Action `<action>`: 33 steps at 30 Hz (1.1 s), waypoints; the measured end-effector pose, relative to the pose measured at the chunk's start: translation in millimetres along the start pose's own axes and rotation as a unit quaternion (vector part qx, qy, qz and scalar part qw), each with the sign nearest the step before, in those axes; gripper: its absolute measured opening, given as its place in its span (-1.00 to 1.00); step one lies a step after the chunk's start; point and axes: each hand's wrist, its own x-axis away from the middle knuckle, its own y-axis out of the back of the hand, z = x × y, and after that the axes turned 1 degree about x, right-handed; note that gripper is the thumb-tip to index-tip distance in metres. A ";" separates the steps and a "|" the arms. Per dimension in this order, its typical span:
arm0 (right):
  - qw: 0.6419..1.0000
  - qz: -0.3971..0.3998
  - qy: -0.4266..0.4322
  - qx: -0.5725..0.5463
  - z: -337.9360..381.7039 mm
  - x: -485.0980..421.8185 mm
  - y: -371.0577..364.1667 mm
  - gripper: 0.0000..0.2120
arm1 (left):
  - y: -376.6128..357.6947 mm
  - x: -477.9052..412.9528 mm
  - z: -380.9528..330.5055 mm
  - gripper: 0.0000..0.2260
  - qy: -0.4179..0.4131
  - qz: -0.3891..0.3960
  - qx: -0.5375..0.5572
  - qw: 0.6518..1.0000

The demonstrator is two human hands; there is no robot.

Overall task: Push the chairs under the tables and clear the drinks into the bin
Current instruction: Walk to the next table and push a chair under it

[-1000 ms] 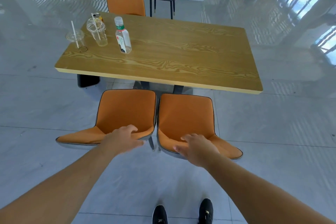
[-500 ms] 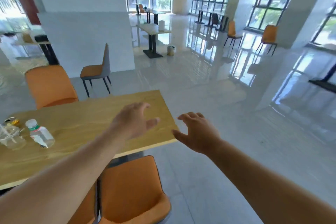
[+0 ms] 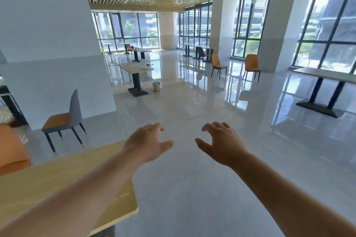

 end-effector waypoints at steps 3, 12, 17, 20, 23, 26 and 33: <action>0.999 -0.012 0.001 -0.033 -19.5 -37.2 -10.0 -0.39 | -13.0 -37.3 -9.7 -0.31 0.004 0.002 0.005 1.000; 0.997 0.044 0.058 -0.003 -46.5 -178.9 -98.5 -0.39 | -74.6 -177.0 35.4 -0.38 0.035 -0.011 0.012 0.999; 0.995 0.078 0.057 0.027 -67.6 -289.7 -139.5 -0.44 | -106.4 -283.9 61.5 -0.42 0.043 0.010 0.062 0.997; 0.996 0.060 0.059 0.041 -85.5 -359.9 -143.0 -0.41 | -101.1 -356.0 72.3 -0.40 0.036 0.013 0.061 0.997; 0.999 0.015 0.040 0.001 -109.8 -426.5 -144.3 -0.35 | -90.3 -431.5 78.3 -0.37 0.026 -0.017 0.059 0.998; 0.999 0.014 0.021 -0.037 -132.9 -475.6 -166.0 -0.31 | -100.7 -490.3 80.2 -0.33 0.017 -0.010 0.050 0.999; 0.995 0.048 0.062 -0.067 -186.0 -620.5 -258.9 -0.40 | -149.7 -624.1 121.5 -0.32 0.065 0.022 0.012 0.998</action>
